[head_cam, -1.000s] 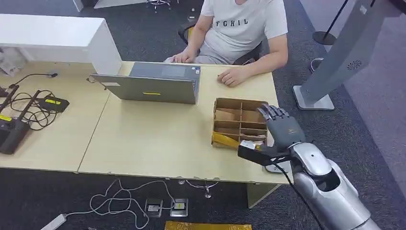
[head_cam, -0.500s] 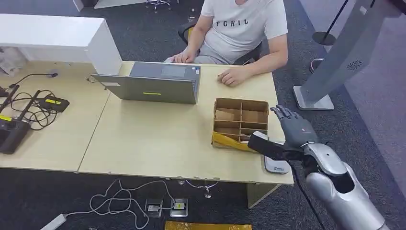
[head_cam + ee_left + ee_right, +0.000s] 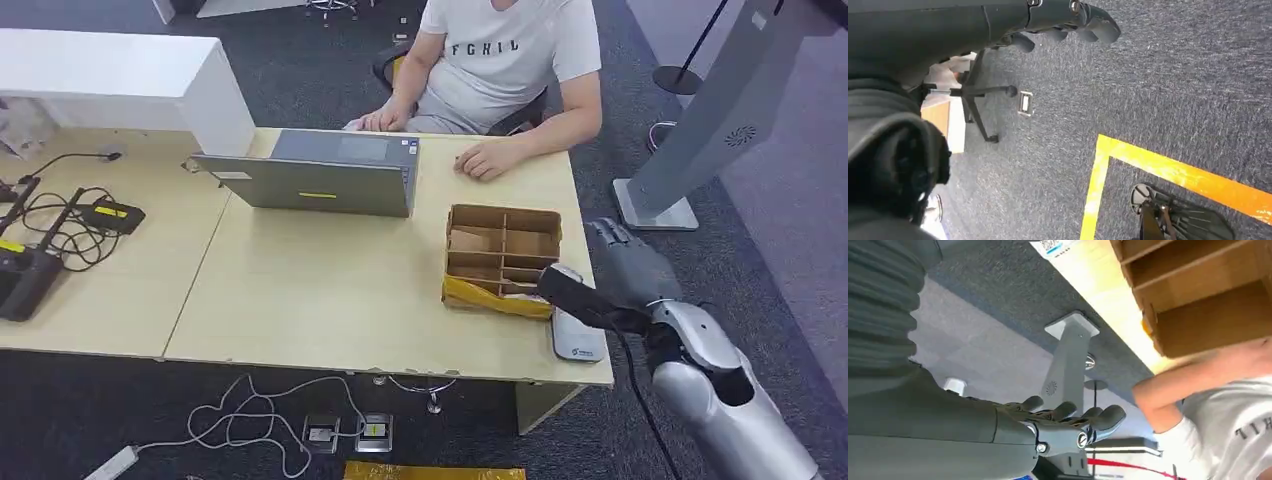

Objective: Pass the card to the sensor for recognition and then transmit it.

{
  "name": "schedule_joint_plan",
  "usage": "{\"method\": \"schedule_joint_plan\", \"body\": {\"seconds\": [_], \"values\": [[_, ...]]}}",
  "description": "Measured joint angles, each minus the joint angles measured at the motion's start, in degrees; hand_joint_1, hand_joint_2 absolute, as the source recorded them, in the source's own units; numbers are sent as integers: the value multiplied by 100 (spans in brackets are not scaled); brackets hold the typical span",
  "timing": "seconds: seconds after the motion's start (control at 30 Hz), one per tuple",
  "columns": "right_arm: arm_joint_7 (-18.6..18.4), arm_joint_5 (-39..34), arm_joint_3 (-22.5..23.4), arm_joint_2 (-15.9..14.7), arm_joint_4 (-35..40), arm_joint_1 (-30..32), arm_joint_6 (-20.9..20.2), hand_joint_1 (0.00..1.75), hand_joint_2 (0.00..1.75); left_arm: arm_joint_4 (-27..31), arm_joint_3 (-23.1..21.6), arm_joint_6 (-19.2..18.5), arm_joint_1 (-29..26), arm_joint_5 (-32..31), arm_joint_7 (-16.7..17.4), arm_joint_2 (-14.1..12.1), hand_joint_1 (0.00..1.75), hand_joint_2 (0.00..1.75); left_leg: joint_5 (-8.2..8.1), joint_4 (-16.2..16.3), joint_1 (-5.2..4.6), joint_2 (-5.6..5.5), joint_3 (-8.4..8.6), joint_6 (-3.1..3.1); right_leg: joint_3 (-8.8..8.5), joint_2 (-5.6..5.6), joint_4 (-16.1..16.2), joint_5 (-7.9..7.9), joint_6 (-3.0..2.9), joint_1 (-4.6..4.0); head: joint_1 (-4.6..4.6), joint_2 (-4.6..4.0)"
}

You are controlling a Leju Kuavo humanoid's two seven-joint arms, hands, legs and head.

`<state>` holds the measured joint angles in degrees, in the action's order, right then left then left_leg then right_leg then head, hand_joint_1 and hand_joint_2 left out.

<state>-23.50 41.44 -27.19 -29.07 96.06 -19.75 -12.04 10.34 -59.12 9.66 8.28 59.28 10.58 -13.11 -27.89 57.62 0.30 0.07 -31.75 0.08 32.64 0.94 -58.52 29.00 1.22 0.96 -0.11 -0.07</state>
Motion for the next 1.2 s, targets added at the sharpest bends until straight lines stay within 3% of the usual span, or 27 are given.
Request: {"method": "schedule_joint_plan", "body": {"seconds": [0.33, 0.63, 1.2], "values": [[-140, 166, -90, 9, -35, 140, 552, 0, 175, 0, -33, 50, 3, 37, 2, 33, 0, 0, 0, -1, 1, 0, -1, 0, 0, 1, 0, 0, 0, -1, 0, 0], [-218, 604, -243, 260, -173, 351, 985, 0, 175, 0, -44, 76, 10, 92, 2, 72, 0, 0, 0, -1, 2, -1, -3, 0, 0, 2, 0, 1, 0, -2, 0, 0], [-159, 1270, -348, 1001, -444, 421, 747, 0, 175, 0, -52, 70, 11, 177, 2, 85, 0, 0, 0, -2, 3, -1, -2, 0, 1, 1, -1, 1, -1, -3, 0, 0]]}}
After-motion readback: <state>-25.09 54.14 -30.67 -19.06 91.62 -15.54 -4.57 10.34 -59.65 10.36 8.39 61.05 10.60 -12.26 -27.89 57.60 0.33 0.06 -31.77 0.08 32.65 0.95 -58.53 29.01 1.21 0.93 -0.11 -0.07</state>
